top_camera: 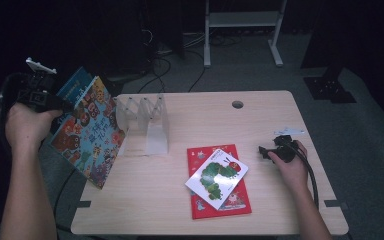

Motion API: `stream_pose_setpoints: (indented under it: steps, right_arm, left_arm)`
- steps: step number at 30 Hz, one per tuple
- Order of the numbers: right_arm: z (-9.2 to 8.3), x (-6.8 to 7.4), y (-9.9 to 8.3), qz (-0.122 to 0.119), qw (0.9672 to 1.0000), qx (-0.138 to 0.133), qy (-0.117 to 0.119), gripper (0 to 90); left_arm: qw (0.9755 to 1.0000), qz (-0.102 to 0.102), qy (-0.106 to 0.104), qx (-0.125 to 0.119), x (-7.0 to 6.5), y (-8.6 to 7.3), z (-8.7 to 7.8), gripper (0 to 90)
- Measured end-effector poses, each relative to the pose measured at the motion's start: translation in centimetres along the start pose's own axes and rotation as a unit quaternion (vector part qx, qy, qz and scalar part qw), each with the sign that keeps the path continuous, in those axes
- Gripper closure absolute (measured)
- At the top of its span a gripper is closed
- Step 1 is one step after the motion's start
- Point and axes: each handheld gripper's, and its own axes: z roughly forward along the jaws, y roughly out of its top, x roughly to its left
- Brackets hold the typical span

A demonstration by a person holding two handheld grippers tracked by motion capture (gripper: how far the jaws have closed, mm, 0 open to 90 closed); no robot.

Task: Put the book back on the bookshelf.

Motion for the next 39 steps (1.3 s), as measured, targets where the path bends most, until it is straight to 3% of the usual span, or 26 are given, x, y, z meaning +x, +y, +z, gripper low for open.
stream_pose_setpoints:
  steps: [10, 20, 30, 34, 39]
  right_arm:
    - [0.0, 0.0, 0.0, 0.0, 1.0, 0.0, 0.0, 15.0]
    - [0.0, 0.0, 0.0, 0.0, 1.0, 0.0, 0.0, 15.0]
    - [0.0, 0.0, 0.0, -0.001, 1.0, 0.0, 0.002, 15.2]
    - [0.0, 0.0, 0.0, -0.002, 1.0, 0.0, 0.002, 15.2]
    - [0.0, 0.0, 0.0, -0.002, 1.0, 0.0, 0.002, 15.2]
  left_arm:
    - [0.9994, 0.028, -0.019, 0.003, -1.5, 0.3, 0.2, 90.0]
    - [0.9969, 0.052, -0.059, 0.008, -3.3, 0.0, 1.6, 90.0]
    - [0.9912, 0.075, -0.108, 0.018, -6.0, -1.2, 5.0, 89.9]
    - [0.9893, 0.082, -0.119, 0.021, -6.7, -1.5, 5.9, 89.8]
    - [0.985, 0.098, -0.14, 0.023, -8.7, -2.5, 7.8, 86.9]
